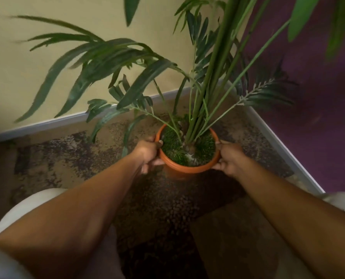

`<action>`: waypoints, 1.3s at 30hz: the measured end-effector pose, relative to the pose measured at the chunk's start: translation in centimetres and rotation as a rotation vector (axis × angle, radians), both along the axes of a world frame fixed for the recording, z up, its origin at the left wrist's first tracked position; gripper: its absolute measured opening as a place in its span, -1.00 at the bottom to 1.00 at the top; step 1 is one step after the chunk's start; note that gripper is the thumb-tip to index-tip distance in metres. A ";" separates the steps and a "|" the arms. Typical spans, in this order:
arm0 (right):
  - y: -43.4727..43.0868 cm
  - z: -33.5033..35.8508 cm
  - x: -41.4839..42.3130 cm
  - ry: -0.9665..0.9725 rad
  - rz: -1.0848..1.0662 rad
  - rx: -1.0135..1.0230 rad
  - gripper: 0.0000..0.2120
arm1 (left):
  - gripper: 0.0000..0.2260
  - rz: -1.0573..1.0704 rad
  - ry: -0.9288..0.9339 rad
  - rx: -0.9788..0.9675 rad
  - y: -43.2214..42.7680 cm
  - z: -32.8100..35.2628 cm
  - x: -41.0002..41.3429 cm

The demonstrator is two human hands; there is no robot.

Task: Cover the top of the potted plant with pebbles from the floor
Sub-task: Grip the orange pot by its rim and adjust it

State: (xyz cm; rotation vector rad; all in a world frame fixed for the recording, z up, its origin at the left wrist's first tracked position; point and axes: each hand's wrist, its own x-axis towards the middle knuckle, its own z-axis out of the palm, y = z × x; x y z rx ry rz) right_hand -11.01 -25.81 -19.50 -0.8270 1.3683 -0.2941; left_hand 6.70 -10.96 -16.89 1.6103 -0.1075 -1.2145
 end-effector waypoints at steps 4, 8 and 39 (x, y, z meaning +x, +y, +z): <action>-0.8 0.0 0.4 0.014 0.008 -0.060 -0.70 | -0.69 -0.020 0.029 -0.032 -0.7 -0.3 0.1; -1.4 -0.6 0.6 0.016 0.003 -0.106 -0.72 | -0.68 -0.039 0.056 -0.048 -1.2 -1.3 0.4; -0.9 -2.9 0.8 0.018 -0.024 -0.143 -0.63 | -0.68 -0.025 -0.096 -0.054 -1.4 -2.0 0.5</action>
